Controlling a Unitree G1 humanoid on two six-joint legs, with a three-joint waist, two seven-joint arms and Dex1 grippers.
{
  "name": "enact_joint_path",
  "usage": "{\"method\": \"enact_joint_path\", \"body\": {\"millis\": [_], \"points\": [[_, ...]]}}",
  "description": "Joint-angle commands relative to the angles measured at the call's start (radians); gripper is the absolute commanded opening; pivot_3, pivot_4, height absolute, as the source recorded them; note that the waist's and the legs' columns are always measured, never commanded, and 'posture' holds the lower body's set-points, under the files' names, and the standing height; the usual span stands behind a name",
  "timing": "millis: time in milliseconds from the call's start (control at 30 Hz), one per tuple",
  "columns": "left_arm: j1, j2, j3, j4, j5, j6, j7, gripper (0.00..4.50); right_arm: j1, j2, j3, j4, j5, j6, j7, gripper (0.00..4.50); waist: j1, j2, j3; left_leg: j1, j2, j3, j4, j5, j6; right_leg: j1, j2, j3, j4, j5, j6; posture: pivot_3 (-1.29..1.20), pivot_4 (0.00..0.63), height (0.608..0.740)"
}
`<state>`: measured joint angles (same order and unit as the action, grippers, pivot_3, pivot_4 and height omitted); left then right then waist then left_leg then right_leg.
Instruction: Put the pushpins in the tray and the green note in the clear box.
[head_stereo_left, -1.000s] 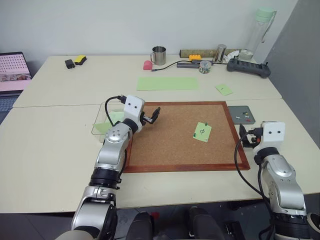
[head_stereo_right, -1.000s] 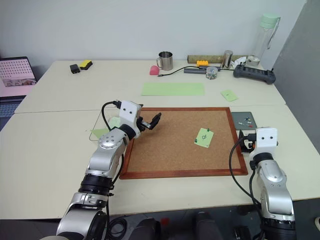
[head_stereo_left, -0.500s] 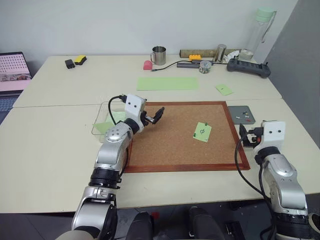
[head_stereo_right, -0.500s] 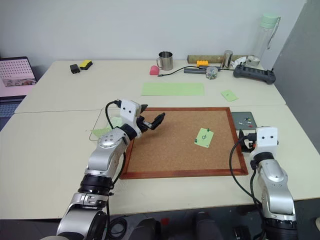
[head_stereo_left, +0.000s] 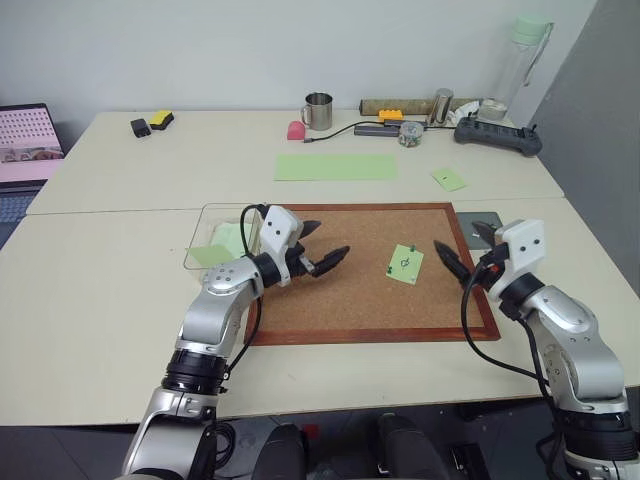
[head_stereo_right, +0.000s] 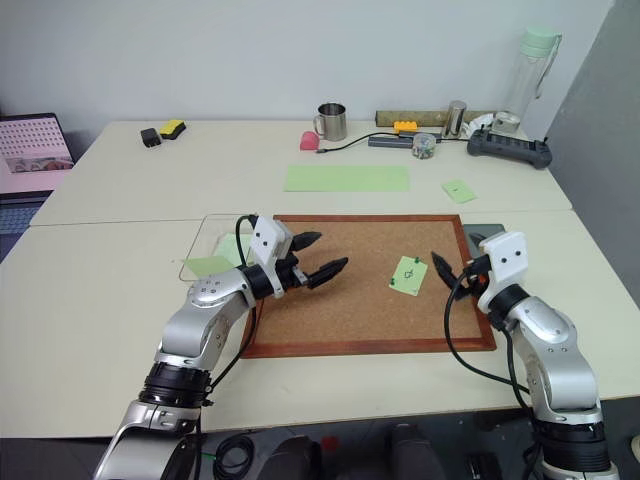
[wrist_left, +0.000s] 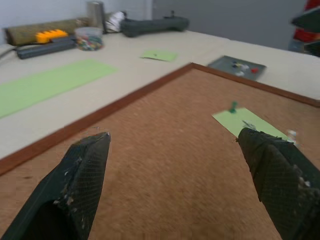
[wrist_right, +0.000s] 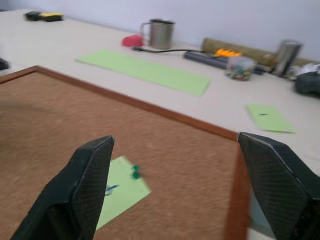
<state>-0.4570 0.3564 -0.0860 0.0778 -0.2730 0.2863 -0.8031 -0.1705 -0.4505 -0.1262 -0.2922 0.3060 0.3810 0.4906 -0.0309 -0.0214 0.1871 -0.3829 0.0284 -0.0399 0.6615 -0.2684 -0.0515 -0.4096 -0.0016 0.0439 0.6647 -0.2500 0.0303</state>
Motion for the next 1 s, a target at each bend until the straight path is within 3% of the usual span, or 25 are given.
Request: {"method": "enact_joint_path", "body": {"millis": [33, 200, 833, 967, 1000], "points": [[0.022, 0.044, -0.029, -0.087, -0.035, 0.016, -0.096, 4.34, -0.025, -0.019, 0.002, -0.025, 0.045, 0.024, 0.045, 4.14, 0.0, 0.0, 0.0, 0.0, 0.0, 0.0, 0.0, 0.0, 0.0, 0.0, 0.0, 0.0, 0.0, 0.0, 0.0, 0.0, 0.15, 0.74], [0.037, 0.038, -0.041, -0.082, -0.019, -0.008, -0.1, 4.34, -0.059, -0.021, 0.034, 0.021, 0.01, 0.023, 0.045, 4.14, 0.0, 0.0, 0.0, 0.0, 0.0, 0.0, 0.0, 0.0, 0.0, 0.0, 0.0, 0.0, 0.0, -0.002, 0.004, 0.0, 0.15, 0.74], [0.062, -0.02, -0.084, -0.089, 0.02, -0.02, -0.054, 0.73, -0.187, 0.07, 0.091, 0.242, -0.093, -0.012, -0.053, 4.14, 0.0, 0.0, 0.0, 0.0, 0.0, 0.0, 0.0, 0.0, 0.0, 0.0, 0.0, 0.0, 0.0, 0.0, 0.0, 0.0, 0.15, 0.74], [0.065, -0.018, -0.1, -0.08, 0.032, -0.014, -0.056, 0.06, -0.195, 0.086, 0.108, 0.262, -0.104, -0.007, -0.057, 4.14, 0.0, 0.0, 0.0, 0.0, 0.0, 0.0, 0.0, 0.0, 0.0, 0.0, 0.0, 0.0, 0.0, 0.0, 0.0, 0.0, 0.15, 0.74], [0.066, -0.018, -0.102, -0.079, 0.033, -0.01, -0.058, 0.06, -0.197, 0.088, 0.109, 0.266, -0.107, -0.008, -0.058, 4.14, 0.0, 0.0, 0.0, 0.0, 0.0, 0.0, 0.0, 0.0, 0.0, 0.0, 0.0, 0.0, 0.0, 0.0, 0.0, 0.0, 0.15, 0.74]]}}
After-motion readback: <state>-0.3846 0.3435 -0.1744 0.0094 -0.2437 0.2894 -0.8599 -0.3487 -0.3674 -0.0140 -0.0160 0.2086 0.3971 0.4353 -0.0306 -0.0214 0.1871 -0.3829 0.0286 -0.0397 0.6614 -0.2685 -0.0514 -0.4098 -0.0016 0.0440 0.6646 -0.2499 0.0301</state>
